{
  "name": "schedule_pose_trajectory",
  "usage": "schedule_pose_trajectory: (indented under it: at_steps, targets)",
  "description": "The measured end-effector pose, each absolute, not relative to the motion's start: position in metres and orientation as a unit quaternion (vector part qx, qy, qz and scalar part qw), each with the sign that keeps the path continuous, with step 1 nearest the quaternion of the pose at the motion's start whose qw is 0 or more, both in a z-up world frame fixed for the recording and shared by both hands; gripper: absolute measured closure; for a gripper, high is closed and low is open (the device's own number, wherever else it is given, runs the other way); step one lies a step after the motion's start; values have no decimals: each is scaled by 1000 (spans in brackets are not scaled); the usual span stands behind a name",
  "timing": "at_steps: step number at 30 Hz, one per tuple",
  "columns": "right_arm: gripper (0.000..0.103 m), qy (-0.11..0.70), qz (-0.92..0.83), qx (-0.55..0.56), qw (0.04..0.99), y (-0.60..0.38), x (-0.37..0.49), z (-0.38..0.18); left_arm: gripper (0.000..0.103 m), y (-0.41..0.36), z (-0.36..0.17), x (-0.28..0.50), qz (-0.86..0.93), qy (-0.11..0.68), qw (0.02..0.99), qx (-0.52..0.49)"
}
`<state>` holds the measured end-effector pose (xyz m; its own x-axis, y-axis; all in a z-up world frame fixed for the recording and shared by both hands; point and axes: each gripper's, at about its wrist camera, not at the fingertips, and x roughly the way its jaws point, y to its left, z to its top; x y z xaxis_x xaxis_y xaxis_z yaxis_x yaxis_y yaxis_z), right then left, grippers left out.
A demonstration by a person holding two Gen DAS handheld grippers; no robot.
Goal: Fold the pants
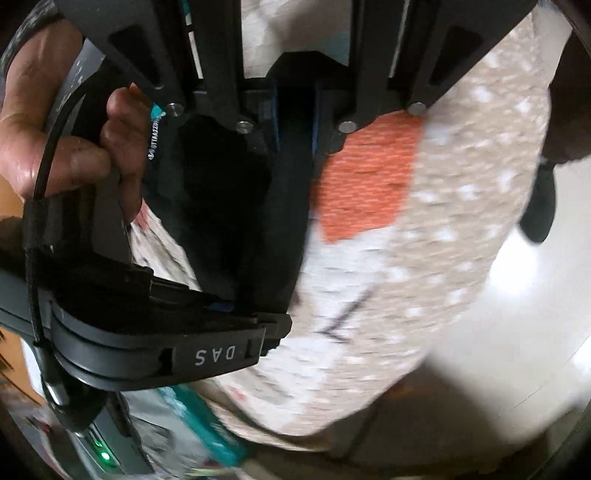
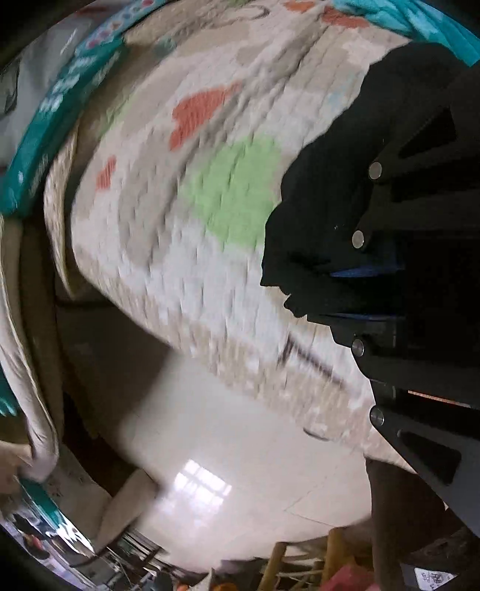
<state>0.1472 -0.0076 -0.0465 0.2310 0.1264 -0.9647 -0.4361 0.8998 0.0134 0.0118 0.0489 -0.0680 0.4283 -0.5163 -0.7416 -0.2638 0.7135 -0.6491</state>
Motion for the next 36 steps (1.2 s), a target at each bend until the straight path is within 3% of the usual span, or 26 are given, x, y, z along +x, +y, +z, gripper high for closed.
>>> schedule_pose_trajectory:
  at_steps: [3, 6, 9, 13, 18, 23, 36]
  targets:
    - [49, 581, 204, -114, 779, 0, 148, -39, 78, 63, -72, 4, -54, 532, 748, -394]
    - [40, 555, 213, -80, 800, -18, 145, -9, 66, 75, -62, -2, -39, 508, 759, -406]
    - [39, 522, 189, -29, 831, -70, 138, 25, 57, 85, -48, -6, -22, 475, 781, -404]
    - [38, 485, 101, 32, 868, -167, 111, 50, 52, 104, -44, -7, -7, 457, 790, -409]
    - [37, 470, 14, 149, 870, -274, 59, 29, 49, 97, -52, 2, -12, 475, 785, -398]
    - [37, 456, 7, 230, 860, -303, 20, -5, 49, 66, -45, 10, -29, 483, 807, -340]
    - [37, 482, 55, 86, 870, -213, 28, -51, 47, 9, -41, 17, -35, 491, 846, -204]
